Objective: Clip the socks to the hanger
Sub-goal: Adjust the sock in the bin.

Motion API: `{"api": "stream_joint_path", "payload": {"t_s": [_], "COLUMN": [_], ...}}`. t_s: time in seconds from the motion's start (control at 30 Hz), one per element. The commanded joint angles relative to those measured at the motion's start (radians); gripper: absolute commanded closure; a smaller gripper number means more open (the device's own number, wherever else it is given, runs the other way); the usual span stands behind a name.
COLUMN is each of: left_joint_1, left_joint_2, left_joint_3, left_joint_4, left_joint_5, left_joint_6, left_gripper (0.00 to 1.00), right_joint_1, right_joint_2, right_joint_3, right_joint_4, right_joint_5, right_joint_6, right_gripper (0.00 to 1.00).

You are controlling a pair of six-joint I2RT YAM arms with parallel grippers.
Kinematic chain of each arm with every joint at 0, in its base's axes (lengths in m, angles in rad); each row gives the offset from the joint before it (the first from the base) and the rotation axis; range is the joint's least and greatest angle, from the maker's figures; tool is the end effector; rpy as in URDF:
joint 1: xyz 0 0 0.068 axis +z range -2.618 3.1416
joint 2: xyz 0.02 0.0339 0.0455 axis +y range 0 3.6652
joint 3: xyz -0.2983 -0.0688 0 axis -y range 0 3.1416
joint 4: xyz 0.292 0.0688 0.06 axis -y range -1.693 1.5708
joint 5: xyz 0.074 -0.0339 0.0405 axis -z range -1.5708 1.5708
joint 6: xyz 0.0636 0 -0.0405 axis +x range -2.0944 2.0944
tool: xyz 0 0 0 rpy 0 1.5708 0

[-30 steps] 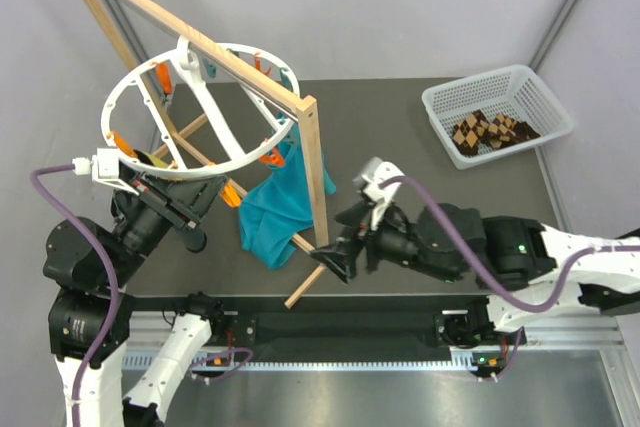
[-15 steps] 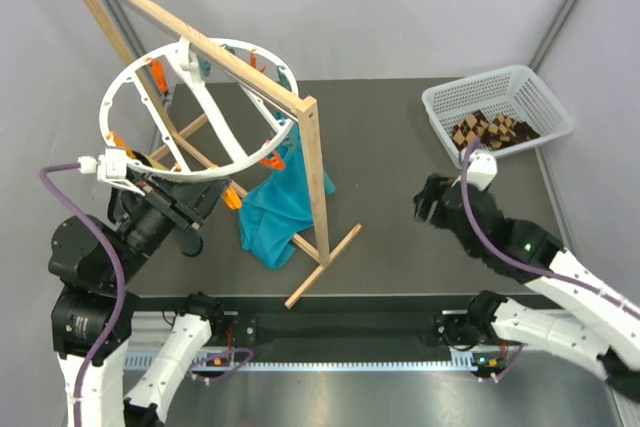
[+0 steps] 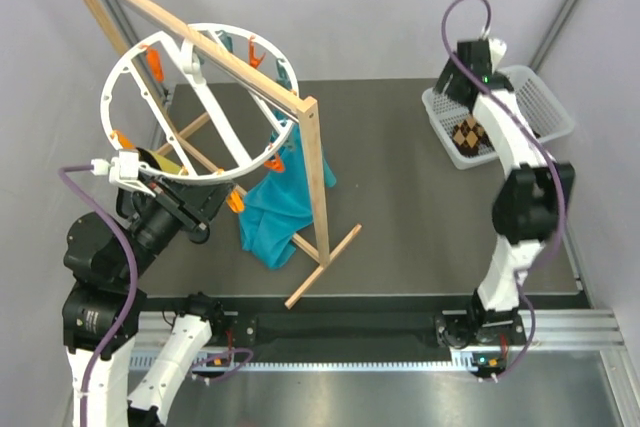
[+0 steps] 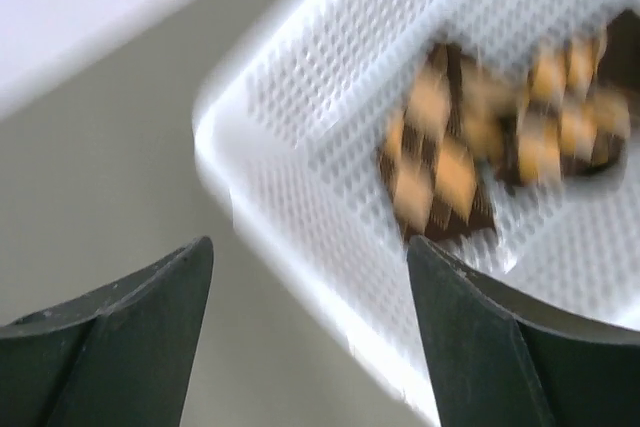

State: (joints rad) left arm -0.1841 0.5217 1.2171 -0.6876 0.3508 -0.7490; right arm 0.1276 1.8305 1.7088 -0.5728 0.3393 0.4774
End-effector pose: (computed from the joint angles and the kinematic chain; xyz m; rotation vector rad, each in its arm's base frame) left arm 0.0755 -0.0363 0.4964 -0.1745 1.6451 -0.9961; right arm 0.4953 0.0422 0.3402 0.5598 2.1475 -0.0530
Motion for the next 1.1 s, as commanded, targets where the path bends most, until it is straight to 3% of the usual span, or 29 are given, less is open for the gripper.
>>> {"api": "stream_joint_path", "payload": {"t_s": [0.0,0.07,0.13,0.27,0.47,0.57,0.6,0.67,0.7,0.8,0.87,1.07], "left_joint_1": [0.003,0.003,0.003,0.003,0.003,0.003,0.003,0.003,0.002,-0.002,-0.002,-0.002], "left_joint_2": [-0.008,-0.012,-0.015,-0.015,-0.008,-0.009,-0.009,-0.006,-0.006,-0.003,0.0,-0.002], "left_joint_3": [-0.011,-0.007,-0.001,0.015,0.016,0.015,0.015,0.019,0.019,0.022,0.022,0.028], "left_joint_4": [0.0,-0.006,-0.004,-0.006,-0.013,-0.015,-0.013,-0.021,-0.023,-0.021,-0.021,-0.007], "left_joint_5": [0.011,0.007,0.004,0.005,0.01,0.011,0.01,0.008,0.008,0.013,0.013,0.027], "left_joint_6": [0.034,0.039,0.037,0.04,0.051,0.048,0.05,0.056,0.056,0.054,0.053,0.048], "left_gripper": [1.0,1.0,1.0,1.0,1.0,1.0,1.0,1.0,1.0,1.0,1.0,1.0], "right_joint_1": [-0.086,-0.109,-0.12,-0.19,-0.203,-0.212,-0.217,-0.224,-0.226,-0.227,-0.227,-0.247], "right_joint_2": [0.238,0.349,0.387,0.423,0.405,0.411,0.415,0.421,0.417,0.377,0.333,0.176], "right_joint_3": [0.3,0.441,0.474,0.431,0.275,0.247,0.25,0.264,0.27,0.296,0.279,0.261], "right_joint_4": [-0.175,-0.206,-0.199,-0.182,-0.098,-0.073,-0.073,-0.078,-0.076,-0.073,-0.052,0.023], "right_joint_5": [0.09,0.136,0.187,0.219,0.227,0.234,0.233,0.231,0.233,0.25,0.225,0.014], "right_joint_6": [0.013,-0.015,-0.026,-0.011,-0.019,-0.025,-0.029,-0.04,-0.049,-0.079,-0.088,-0.034], "right_gripper": [0.22,0.21,0.21,0.21,0.23,0.32,0.5,0.62,0.74,0.96,1.0,1.0]}}
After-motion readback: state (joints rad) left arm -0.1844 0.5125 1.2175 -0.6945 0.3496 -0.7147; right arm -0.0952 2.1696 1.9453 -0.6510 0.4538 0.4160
